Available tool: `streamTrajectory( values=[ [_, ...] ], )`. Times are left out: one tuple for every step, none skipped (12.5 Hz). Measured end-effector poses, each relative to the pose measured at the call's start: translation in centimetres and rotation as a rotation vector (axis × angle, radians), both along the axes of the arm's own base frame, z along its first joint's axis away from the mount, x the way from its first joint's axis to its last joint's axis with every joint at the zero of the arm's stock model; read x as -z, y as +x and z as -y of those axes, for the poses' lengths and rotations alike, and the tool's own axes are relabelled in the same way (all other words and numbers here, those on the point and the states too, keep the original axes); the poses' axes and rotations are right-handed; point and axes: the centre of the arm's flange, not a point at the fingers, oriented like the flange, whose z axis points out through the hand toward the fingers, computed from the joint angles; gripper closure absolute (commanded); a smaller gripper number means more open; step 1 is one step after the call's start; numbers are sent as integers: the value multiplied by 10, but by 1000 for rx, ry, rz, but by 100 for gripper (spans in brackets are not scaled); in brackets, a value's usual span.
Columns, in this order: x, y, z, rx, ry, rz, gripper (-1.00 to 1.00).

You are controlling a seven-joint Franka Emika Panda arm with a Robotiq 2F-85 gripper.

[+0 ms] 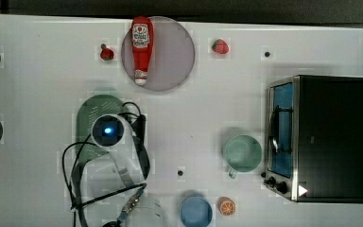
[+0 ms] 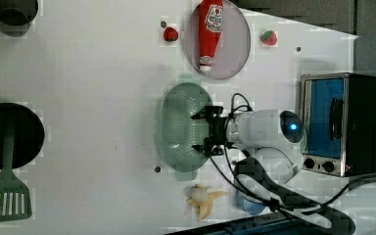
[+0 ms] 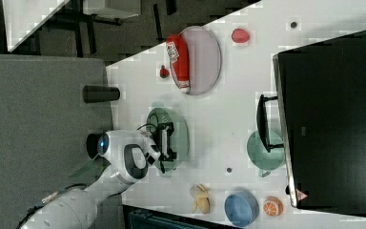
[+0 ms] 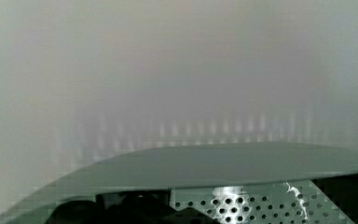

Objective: Drag strainer left to right.

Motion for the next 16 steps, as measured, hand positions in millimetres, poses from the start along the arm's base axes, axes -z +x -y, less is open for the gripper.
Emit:
streamTrajectory(
  values=[
    [1,1,16,2,-6,0,-100],
    [1,7,28,-3,-6,7,-100],
    [0,12,40,-10,-4,15,-100],
    [-1,15,54,-10,-11,17,-100],
    [1,12,67,4,-17,5,-100],
    [1,8,80,6,-23,-6,-100],
    [3,6,95,-12,-33,-5,-100],
    [5,6,112,1,-37,-5,-100],
    [4,7,130,16,-46,-5,-100],
    [3,9,148,-1,-58,4,-100],
    [2,12,163,-10,-66,19,-100],
    [3,12,175,12,-66,16,-100],
    [3,12,184,35,-60,12,-100],
    [2,14,192,26,-66,17,-100],
    [2,13,199,16,-75,12,-100],
    [4,9,207,11,-83,3,-100]
  ],
)
